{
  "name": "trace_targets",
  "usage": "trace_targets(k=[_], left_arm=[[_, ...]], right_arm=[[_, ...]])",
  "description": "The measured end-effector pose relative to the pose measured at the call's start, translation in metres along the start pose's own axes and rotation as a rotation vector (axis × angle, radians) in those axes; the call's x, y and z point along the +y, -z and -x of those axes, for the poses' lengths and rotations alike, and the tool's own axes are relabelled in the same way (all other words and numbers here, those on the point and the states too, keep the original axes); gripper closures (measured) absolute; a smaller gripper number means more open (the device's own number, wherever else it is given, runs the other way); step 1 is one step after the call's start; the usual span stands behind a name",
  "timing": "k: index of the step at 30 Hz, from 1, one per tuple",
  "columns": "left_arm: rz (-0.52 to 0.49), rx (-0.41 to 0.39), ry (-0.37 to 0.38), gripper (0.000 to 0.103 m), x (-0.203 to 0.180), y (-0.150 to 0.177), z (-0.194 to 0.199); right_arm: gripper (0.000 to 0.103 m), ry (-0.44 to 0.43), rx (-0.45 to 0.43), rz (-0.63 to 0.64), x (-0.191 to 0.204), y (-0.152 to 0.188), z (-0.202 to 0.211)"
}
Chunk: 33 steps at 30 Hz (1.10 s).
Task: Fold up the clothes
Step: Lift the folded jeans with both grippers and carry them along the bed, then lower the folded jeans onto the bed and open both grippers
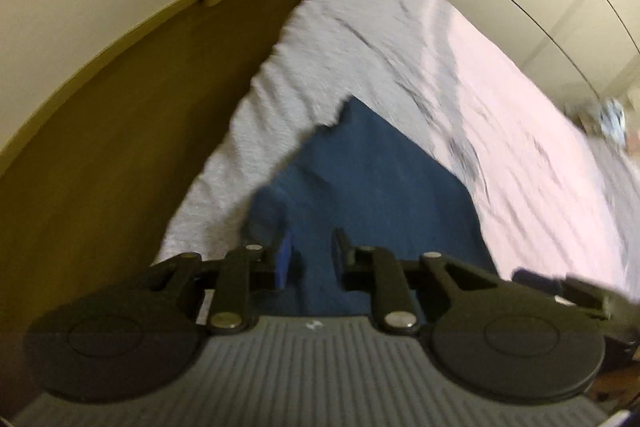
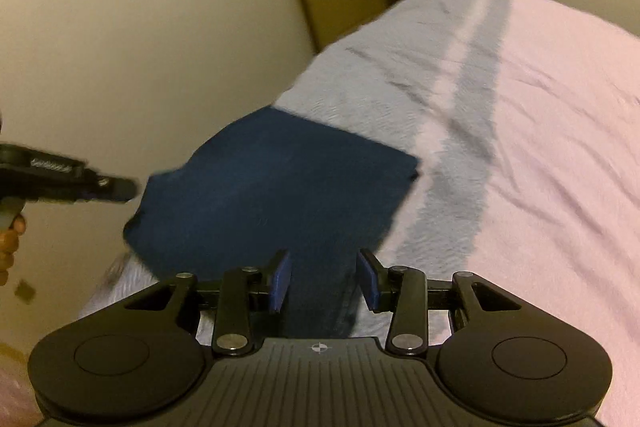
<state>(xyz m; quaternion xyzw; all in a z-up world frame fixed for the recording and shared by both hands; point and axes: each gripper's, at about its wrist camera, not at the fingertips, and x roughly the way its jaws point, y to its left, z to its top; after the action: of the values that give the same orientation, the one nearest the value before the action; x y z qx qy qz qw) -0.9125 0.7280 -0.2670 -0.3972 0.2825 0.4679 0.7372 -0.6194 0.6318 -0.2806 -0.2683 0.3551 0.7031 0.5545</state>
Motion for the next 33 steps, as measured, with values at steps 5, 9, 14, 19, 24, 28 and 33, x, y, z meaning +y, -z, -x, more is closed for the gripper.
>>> trace_targets(k=[5, 9, 14, 19, 24, 28, 33], left_arm=[[0.046, 0.069, -0.075, 0.095, 0.024, 0.019, -0.047], [0.001, 0.077, -0.075, 0.094, 0.026, 0.024, -0.059], [-0.014, 0.081, -0.103, 0.095, 0.018, 0.02, -0.049], [-0.031, 0.04, -0.133, 0.096, 0.006, 0.019, -0.017], [-0.045, 0.12, -0.165, 0.095, 0.002, 0.034, -0.025], [-0.039, 0.1, -0.169, 0.096, -0.001, 0.018, -0.017], [-0.111, -0.003, -0.128, 0.096, -0.019, -0.035, -0.015]], right_arm=[[0.062, 0.043, 0.024, 0.138, 0.035, 0.025, -0.026], [0.062, 0.081, 0.034, 0.116, 0.046, 0.04, -0.038], [0.062, 0.108, 0.043, 0.121, 0.052, 0.041, -0.031], [0.062, 0.082, -0.015, 0.043, 0.036, 0.03, 0.009], [0.062, 0.046, 0.072, 0.028, 0.031, 0.037, 0.0], [0.062, 0.02, 0.074, -0.03, 0.021, 0.027, 0.001], [0.062, 0.038, -0.001, -0.199, -0.025, -0.022, 0.007]])
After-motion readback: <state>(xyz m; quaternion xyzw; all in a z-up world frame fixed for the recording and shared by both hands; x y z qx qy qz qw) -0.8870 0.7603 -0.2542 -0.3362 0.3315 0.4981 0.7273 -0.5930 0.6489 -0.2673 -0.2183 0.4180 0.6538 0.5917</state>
